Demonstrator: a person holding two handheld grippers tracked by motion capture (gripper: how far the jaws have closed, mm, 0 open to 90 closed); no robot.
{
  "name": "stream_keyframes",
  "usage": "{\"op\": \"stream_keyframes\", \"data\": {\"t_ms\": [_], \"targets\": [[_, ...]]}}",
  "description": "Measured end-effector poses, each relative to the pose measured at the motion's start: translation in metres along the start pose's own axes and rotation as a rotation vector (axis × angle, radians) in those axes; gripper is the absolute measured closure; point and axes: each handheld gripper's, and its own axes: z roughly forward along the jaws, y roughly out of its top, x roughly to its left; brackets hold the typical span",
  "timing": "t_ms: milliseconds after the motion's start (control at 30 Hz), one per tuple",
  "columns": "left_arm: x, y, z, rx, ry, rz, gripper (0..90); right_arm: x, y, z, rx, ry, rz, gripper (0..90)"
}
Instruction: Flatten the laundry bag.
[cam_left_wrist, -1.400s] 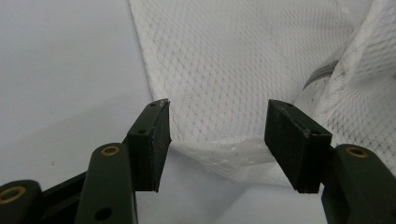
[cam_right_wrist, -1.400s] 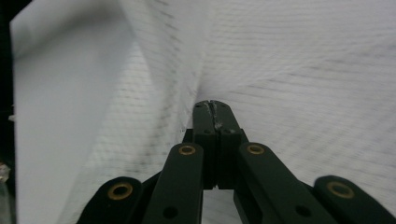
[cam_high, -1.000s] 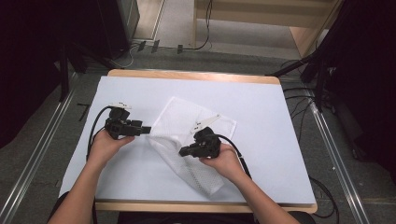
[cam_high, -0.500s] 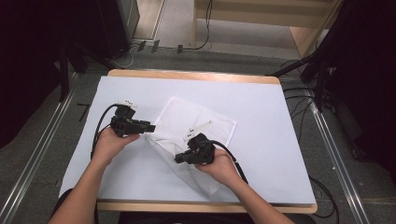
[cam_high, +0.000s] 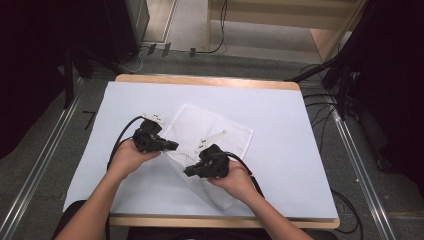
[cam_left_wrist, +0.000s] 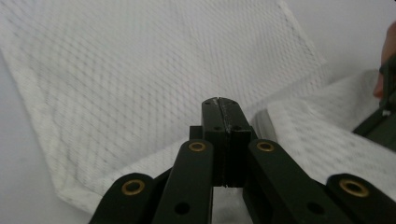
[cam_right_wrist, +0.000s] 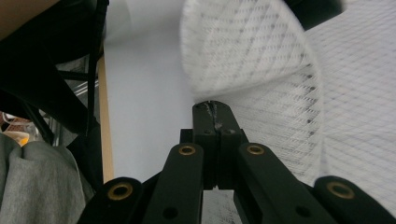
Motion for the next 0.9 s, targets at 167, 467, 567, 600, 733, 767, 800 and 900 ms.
{"op": "stream_keyframes", "data": {"t_ms": [167, 467, 567, 600, 733, 767, 800, 900], "targets": [[0.001, -0.009, -0.003, 0.005, -0.025, -0.01, 90.0, -0.004, 0.001, -0.015, -0.032, -0.024, 0.005, 90.0], [0.006, -0.025, -0.011, 0.025, -0.038, -0.027, 90.0, -0.037, -0.012, -0.028, -0.034, -0.101, 0.071, 90.0], [0.008, -0.028, -0.013, 0.023, -0.041, -0.038, 90.0, -0.043, -0.017, -0.026, -0.022, -0.11, 0.085, 90.0], [0.009, -0.028, -0.013, 0.023, -0.041, -0.04, 90.0, -0.045, -0.02, -0.023, -0.012, -0.112, 0.088, 90.0], [0.009, -0.031, -0.013, 0.028, -0.042, -0.043, 90.0, -0.054, -0.025, -0.011, 0.036, -0.123, 0.082, 90.0], [0.009, -0.031, -0.013, 0.029, -0.04, -0.043, 90.0, -0.056, -0.026, -0.009, 0.039, -0.119, 0.094, 90.0], [0.01, -0.032, -0.013, 0.03, -0.039, -0.044, 90.0, -0.058, -0.027, -0.007, 0.039, -0.104, 0.112, 90.0], [0.011, -0.034, -0.014, 0.023, -0.043, -0.057, 90.0, -0.058, -0.029, -0.003, 0.044, -0.071, 0.126, 90.0]]}}
